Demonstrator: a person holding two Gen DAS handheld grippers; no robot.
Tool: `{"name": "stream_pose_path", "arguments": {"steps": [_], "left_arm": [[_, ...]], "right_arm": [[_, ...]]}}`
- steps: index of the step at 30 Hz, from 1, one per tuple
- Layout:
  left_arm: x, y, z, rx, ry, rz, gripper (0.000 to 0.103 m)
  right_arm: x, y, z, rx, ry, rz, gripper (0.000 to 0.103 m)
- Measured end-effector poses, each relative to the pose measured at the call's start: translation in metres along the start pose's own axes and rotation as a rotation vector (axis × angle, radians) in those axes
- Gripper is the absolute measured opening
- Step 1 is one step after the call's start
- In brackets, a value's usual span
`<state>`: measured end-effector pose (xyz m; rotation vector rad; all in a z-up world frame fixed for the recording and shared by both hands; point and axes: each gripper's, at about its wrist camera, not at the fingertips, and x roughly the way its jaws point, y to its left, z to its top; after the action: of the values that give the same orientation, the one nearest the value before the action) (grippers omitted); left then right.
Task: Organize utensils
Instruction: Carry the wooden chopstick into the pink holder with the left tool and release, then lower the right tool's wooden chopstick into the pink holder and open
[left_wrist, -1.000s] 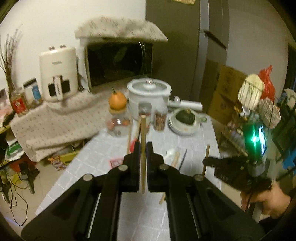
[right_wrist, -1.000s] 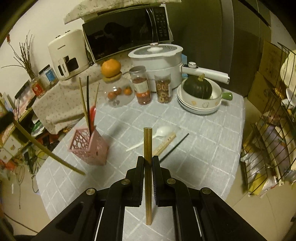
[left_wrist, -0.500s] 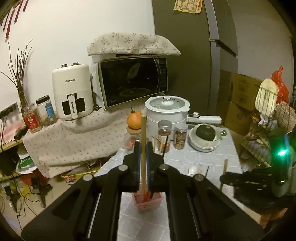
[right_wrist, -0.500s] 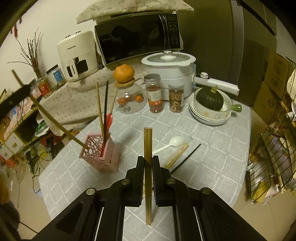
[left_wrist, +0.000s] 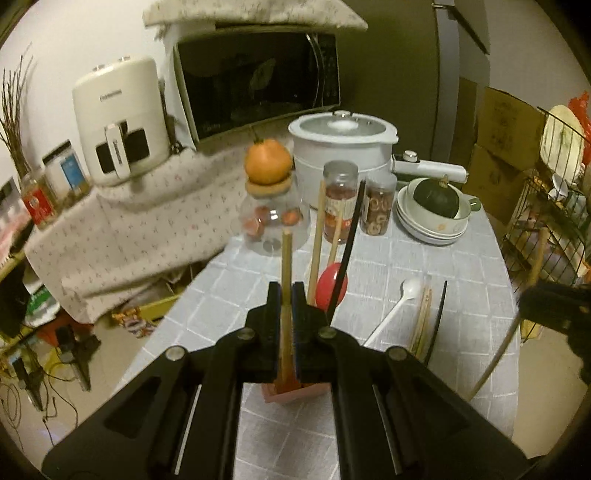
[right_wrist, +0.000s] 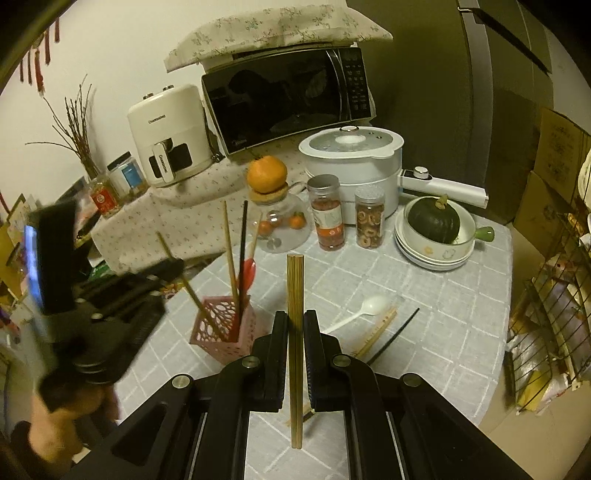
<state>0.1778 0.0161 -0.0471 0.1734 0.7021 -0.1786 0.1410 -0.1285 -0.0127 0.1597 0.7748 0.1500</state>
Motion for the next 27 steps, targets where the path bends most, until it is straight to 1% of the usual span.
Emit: {"name": "stream_pose_path", "arguments": {"steps": [2,4,6,8,10,14,15,18,20,23,24,25,27], "left_arm": [[0.003,0.001,0.001,-0.013,0.005,0.003,0.006],[0.007,0.006,0.003,-0.056,0.035,-0.015,0.007],[0.008,0.013,0.004,-0.121,0.042,-0.067,0.014],[0.006,0.019,0.004,-0.165,0.036,-0.085,0.032],[0.003,0.022,0.004,-0.188,0.026,-0.096,0.034],[-0.003,0.030,0.003,-0.223,0.036,-0.106,0.034],[-0.005,0.032,0.002,-0.231,0.044,-0.106,0.034],[-0.009,0.038,-0.004,-0.246,0.105,-0.051,0.040],[-0.010,0.045,-0.011,-0.261,0.134,-0.028,0.053],[-0.012,0.056,-0.023,-0.302,0.185,-0.016,0.062],[-0.013,0.058,-0.027,-0.312,0.198,-0.017,0.063],[-0.012,0.061,-0.032,-0.324,0.216,-0.011,0.067],[-0.012,0.063,-0.038,-0.319,0.239,0.006,0.074]], "right_arm": [[0.001,0.001,0.001,0.004,-0.001,0.003,0.008],[0.001,0.001,0.001,0.009,-0.003,0.005,0.008],[0.001,0.002,0.002,0.010,-0.004,0.009,0.008],[0.001,0.003,0.002,0.009,-0.007,0.009,0.008],[0.000,0.004,0.003,0.010,-0.011,0.011,0.008],[-0.003,0.003,0.010,0.029,-0.033,0.018,0.008],[-0.004,0.004,0.013,0.035,-0.041,0.021,0.008],[-0.011,0.004,0.024,0.068,-0.078,0.039,0.008],[-0.016,0.006,0.030,0.085,-0.106,0.052,0.008],[-0.022,0.009,0.040,0.106,-0.150,0.081,0.008],[-0.023,0.011,0.043,0.109,-0.160,0.092,0.008],[-0.024,0.013,0.045,0.110,-0.176,0.098,0.008],[-0.023,0.016,0.049,0.115,-0.195,0.108,0.008]]}}
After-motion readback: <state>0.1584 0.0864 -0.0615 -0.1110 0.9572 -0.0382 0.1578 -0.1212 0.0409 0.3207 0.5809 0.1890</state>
